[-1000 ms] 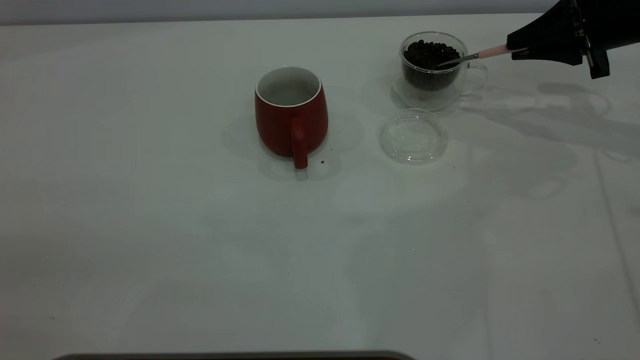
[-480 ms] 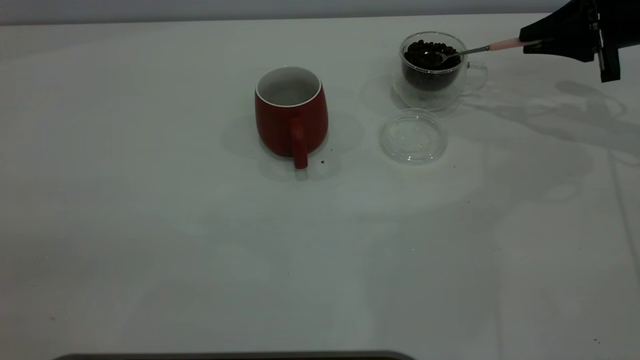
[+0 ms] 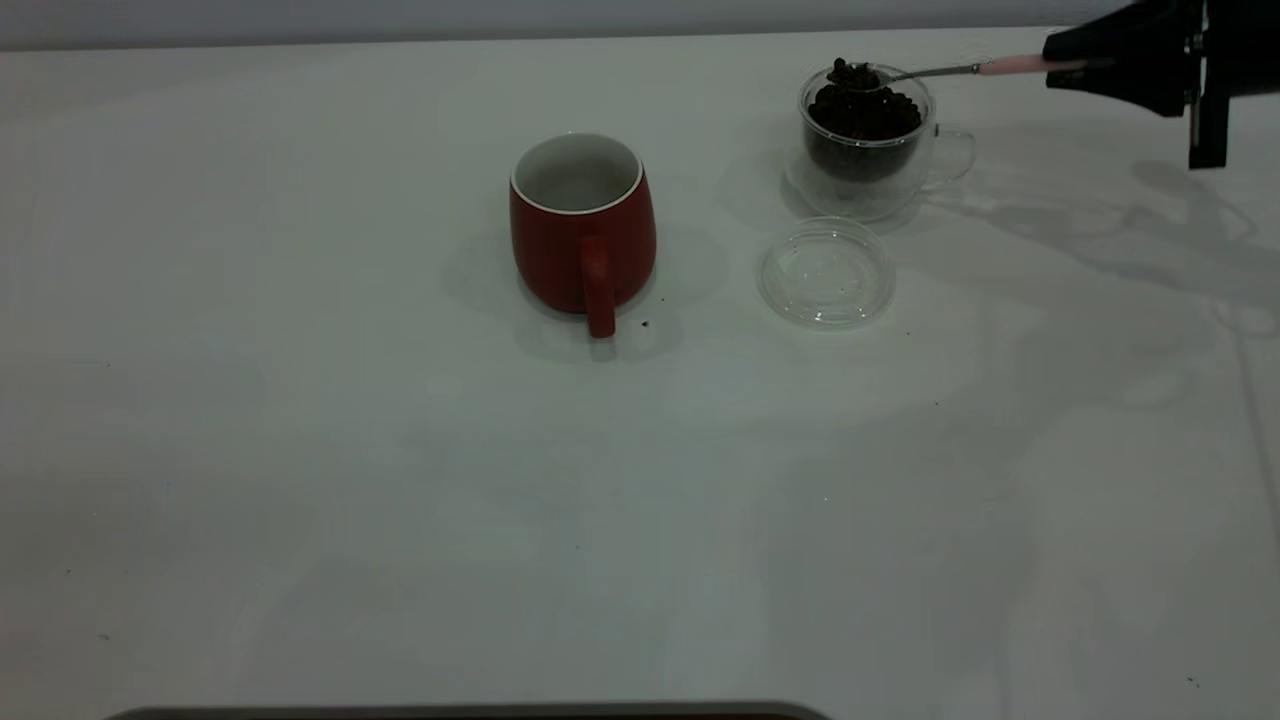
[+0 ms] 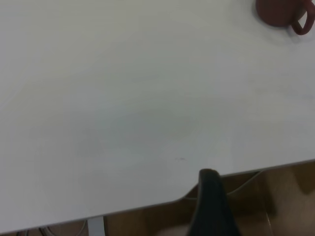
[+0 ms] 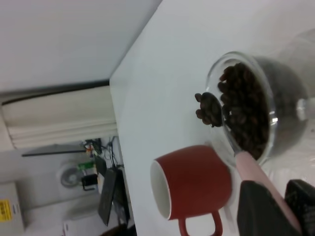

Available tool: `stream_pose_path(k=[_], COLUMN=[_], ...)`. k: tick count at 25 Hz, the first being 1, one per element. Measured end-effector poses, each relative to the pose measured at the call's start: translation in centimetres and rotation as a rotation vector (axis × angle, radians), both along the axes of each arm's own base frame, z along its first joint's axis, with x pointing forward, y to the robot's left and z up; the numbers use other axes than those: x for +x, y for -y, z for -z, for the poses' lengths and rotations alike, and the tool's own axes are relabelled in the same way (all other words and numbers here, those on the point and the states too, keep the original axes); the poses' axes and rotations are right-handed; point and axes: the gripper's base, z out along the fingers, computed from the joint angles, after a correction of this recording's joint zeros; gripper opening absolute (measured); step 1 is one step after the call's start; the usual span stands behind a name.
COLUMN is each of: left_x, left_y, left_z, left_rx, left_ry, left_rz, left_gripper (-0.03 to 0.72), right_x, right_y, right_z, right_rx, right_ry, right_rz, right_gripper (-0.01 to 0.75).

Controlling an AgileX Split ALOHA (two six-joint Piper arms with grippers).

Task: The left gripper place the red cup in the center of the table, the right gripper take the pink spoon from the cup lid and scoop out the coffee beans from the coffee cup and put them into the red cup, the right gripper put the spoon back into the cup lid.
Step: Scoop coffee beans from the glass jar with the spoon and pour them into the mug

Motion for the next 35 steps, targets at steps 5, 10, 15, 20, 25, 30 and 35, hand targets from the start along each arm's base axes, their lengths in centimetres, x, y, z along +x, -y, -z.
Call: stream_pose_path(k=[5,10,15,20,25,30,35], left_x=[0.0,0.0,0.0,0.0,0.0,0.0,0.0], left_y=[0.0,0.0,0.0,0.0,0.0,0.0,0.0], left_z=[0.0,0.0,0.0,0.0,0.0,0.0,0.0], left_rx=[0.0,0.0,0.0,0.0,0.0,0.0,0.0], left_ry=[0.0,0.0,0.0,0.0,0.0,0.0,0.0], left_rz=[0.0,0.0,0.0,0.0,0.0,0.0,0.0], left_gripper=[0.586,0.586,0.586,0.586,0.586,0.586,0.586], right_x=[-0.2,-0.2,-0.4,-0.4,-0.4,-0.3,0.2], right_y=[0.3,1.1,1.4,1.4,1.4,1.2,0.3], right_z=[1.2,1.3,1.4,1.4,1.4,0.5,-1.5], right_rx=[0.009,0.006,-0.001,-0.007,-0.011,-0.025,-0.04], right_ry=[-0.001,0.012,0.011,0.015,0.017,0.036,0.076], right_rz=[0.02,0.038,0.034,0.028,0.022,0.005,-0.025], right_gripper=[0.113,0.113,0.113,0.113,0.113,0.113,0.113])
